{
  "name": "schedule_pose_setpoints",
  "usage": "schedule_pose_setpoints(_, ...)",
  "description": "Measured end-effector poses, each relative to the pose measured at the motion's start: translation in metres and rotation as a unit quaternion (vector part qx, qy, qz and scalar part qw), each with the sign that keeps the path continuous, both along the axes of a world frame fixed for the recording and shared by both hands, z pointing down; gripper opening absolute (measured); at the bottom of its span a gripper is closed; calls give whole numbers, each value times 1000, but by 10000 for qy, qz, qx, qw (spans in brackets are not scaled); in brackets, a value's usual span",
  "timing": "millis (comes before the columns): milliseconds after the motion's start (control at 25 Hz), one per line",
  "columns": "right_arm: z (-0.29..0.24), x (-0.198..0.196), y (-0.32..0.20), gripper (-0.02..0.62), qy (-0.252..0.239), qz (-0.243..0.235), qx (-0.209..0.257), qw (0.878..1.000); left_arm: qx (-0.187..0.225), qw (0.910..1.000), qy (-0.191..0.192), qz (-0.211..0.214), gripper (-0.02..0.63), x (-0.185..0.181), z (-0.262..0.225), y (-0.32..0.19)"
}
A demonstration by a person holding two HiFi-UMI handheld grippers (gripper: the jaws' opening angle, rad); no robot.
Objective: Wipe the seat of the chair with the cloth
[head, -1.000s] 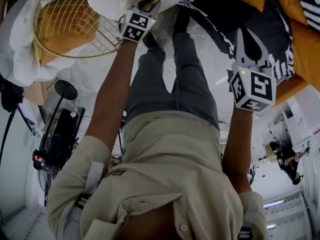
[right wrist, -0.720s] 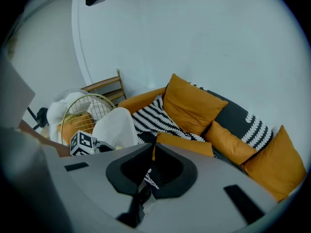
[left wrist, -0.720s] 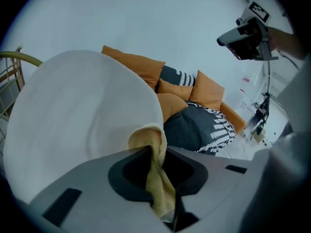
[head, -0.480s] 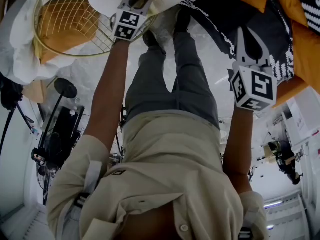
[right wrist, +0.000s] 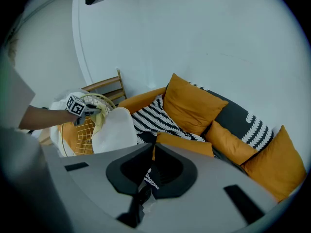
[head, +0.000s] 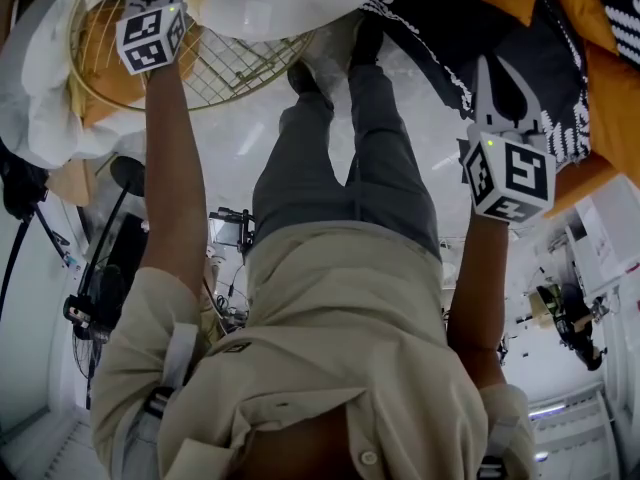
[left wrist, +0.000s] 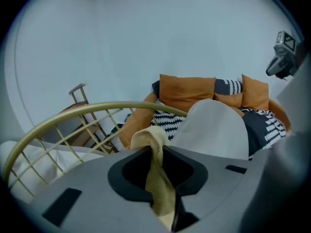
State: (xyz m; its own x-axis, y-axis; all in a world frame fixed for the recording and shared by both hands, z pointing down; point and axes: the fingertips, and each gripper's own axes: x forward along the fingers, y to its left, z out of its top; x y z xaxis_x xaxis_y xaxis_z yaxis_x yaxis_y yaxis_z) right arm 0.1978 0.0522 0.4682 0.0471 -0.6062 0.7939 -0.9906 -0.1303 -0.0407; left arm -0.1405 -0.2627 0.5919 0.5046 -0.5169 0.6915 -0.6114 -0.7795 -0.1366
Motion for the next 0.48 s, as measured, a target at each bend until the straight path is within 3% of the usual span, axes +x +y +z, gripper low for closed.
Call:
schedule_pose_setpoints(120,0,0,-1,28,9,5,4,10000,-467,9987,-39,191,77,19,34,38)
schedule_pose_setpoints(240,3,-1,2,28,5,11,-21,10000,-1182,9910,-75,619,77,55,79,106)
schedule_pose_setpoints(480,5,-8,2,28,-16,-22,-40,10000,-2320,9556,-47,1818,77,124,128,272)
